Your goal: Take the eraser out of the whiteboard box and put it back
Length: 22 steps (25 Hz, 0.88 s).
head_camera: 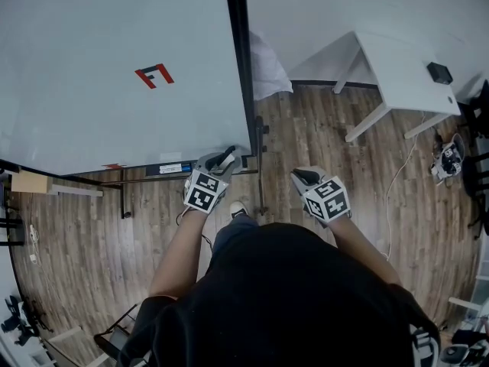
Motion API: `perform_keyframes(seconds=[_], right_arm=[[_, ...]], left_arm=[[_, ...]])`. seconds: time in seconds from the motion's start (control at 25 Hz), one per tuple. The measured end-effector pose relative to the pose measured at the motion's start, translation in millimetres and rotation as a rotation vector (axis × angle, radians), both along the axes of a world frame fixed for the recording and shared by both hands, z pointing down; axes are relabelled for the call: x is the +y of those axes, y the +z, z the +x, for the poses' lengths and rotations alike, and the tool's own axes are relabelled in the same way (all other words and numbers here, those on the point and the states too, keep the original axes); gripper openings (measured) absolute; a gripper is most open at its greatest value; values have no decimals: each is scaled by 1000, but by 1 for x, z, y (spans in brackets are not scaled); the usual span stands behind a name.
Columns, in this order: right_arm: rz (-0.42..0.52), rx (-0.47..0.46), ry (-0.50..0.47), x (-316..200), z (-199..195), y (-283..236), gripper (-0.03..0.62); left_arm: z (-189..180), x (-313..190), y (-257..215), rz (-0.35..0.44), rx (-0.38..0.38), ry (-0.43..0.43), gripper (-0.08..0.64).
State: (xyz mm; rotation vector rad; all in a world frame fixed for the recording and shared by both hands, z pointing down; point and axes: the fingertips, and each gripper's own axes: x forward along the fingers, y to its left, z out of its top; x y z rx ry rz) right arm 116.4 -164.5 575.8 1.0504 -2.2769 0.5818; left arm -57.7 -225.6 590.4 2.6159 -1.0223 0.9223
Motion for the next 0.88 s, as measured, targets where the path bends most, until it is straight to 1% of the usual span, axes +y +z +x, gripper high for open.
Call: perform_keyframes(seconds=[0.36,0.6,0.88], right_arm=[[-24,10,12,-6,-1,7,21],[-44,16,14,-8,-4,15,21],[-69,26,11,-10,-8,25,20]], left_arm=[[4,-7,20,-46,11,21,147],[4,-7,43,-91,1,35,147],[4,-11,61,-122,1,47,147]])
